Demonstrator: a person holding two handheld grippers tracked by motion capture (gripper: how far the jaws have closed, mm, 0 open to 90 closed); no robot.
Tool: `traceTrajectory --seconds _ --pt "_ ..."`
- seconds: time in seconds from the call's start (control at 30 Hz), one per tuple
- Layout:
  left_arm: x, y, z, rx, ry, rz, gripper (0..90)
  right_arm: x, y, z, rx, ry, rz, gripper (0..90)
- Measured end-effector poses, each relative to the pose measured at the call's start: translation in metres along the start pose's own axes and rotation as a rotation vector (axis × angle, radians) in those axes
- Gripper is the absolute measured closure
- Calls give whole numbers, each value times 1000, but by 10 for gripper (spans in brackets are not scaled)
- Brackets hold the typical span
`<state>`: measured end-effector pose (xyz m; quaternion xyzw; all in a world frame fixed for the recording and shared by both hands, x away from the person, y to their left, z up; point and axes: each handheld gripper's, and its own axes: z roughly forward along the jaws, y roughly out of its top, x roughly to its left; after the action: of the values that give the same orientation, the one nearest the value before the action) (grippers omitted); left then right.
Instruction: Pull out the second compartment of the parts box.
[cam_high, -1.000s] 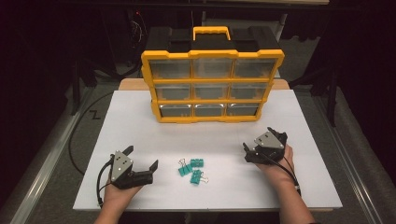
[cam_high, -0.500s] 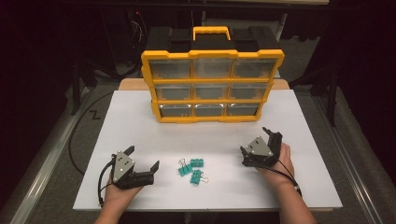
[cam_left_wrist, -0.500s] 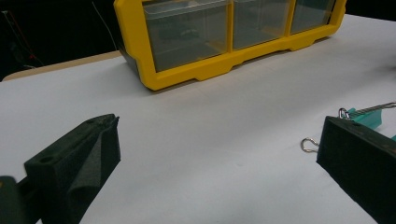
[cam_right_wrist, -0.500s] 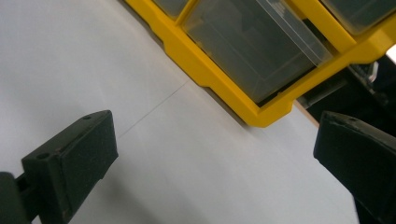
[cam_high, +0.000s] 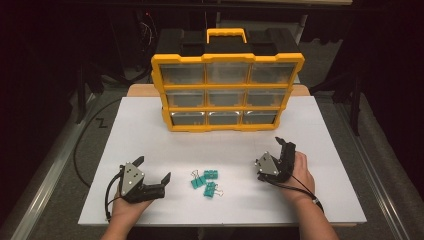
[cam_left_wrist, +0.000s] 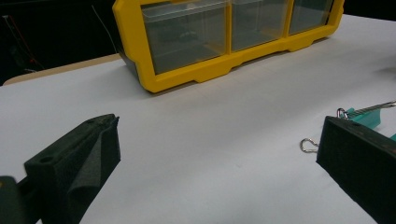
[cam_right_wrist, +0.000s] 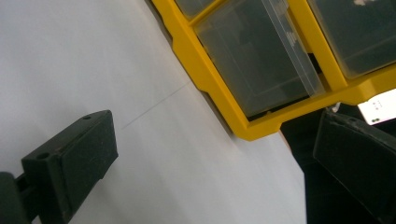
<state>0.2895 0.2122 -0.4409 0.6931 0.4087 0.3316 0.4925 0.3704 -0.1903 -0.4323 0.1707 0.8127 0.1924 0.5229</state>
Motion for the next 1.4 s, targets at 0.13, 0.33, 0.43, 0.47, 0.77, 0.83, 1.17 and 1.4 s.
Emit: traceTrajectory --seconds 0.13,0.33,0.43,0.47,0.77,0.83,1.17,1.4 --pt "0 0 0 0 2 1 5 1 2 -1 6 -16 -58 9" --pt "0 0 -1 -4 4 -5 6 2 6 -5 6 -27 -90 9" --pt "1 -1 0 -1 3 -6 6 2 9 -8 -3 -57 -138 9" --pt "1 -1 0 -1 3 -6 5 2 9 -8 -3 -57 -138 9" --pt "2 0 -2 -9 7 -8 7 7 11 -7 17 -96 -269 11" --pt "2 0 -2 -10 8 -8 8 8 12 -7 15 -103 -289 11" --pt "2 -1 -1 -4 9 -4 8 11 16 -8 32 -138 -364 14" --pt "2 0 -2 -10 11 0 8 16 26 -11 15 -169 -424 44"
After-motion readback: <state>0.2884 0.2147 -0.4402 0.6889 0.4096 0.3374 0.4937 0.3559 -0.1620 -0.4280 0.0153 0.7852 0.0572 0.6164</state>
